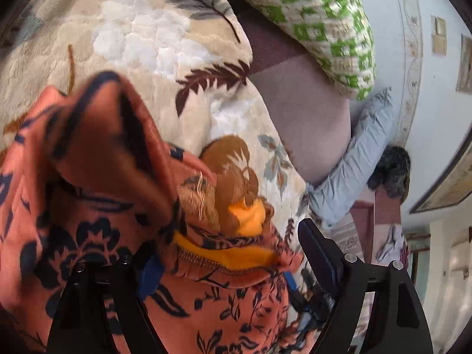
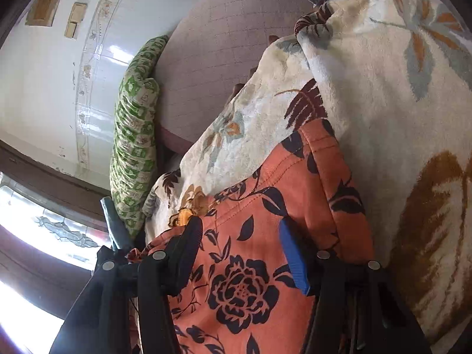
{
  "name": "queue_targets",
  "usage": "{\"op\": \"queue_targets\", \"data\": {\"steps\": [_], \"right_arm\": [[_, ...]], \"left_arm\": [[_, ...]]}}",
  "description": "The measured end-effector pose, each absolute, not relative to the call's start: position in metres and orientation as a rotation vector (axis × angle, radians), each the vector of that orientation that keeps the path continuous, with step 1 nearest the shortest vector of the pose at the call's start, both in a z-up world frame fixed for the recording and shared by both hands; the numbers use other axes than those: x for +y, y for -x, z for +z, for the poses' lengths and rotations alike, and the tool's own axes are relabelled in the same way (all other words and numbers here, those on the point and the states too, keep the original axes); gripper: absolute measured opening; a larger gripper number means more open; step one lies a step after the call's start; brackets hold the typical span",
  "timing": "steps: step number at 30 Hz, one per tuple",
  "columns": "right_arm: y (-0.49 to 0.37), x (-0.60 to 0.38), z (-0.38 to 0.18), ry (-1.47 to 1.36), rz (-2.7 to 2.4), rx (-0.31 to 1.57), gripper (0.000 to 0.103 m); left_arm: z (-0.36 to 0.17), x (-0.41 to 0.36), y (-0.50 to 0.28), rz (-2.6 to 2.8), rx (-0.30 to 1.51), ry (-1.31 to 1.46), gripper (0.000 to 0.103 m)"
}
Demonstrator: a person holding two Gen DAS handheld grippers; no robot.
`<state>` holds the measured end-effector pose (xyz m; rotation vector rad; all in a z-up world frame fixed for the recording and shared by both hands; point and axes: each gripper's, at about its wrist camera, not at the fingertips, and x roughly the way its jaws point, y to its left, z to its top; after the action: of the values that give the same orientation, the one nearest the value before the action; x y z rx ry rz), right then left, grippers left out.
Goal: Fold small clothes
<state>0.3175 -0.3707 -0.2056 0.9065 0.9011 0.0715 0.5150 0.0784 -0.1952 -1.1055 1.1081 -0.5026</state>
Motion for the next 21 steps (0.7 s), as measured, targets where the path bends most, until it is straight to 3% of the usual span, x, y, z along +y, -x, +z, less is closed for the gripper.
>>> {"op": "queue_targets", "data": {"steps": [2,5,13,19,21], "right_arm": [[-0.321,-0.372,-0.205,-0.881,0.063,0.91,0.046],[-0.321,-0.368,-0.196,-0.818,0.059,0.929,0.048],[-0.248,-0.378,-0.168,-0.82,-0.006,0.867,0.056],[-0.179,-0.377,-0.177,-0.871,-0.081,0.921,0.059],[-0.165,-0.375,-0.183,-0.894,-0.089,0.929,0.066]], "left_arm": [[-0.2,0.098,-0.527,-0.467,1.054,1.257,0.081],[-0.188,0.128,-0.534,-0.482,0.985,1.371,0.081],[-0.15,0.182,-0.445,-0.449,1.145,1.05,0.084],[-0.161,0.184,-0.373,-0.49,1.16,1.078,0.084],[-0.166,0.182,-0.364,-0.521,1.152,1.098,0.084]]}}
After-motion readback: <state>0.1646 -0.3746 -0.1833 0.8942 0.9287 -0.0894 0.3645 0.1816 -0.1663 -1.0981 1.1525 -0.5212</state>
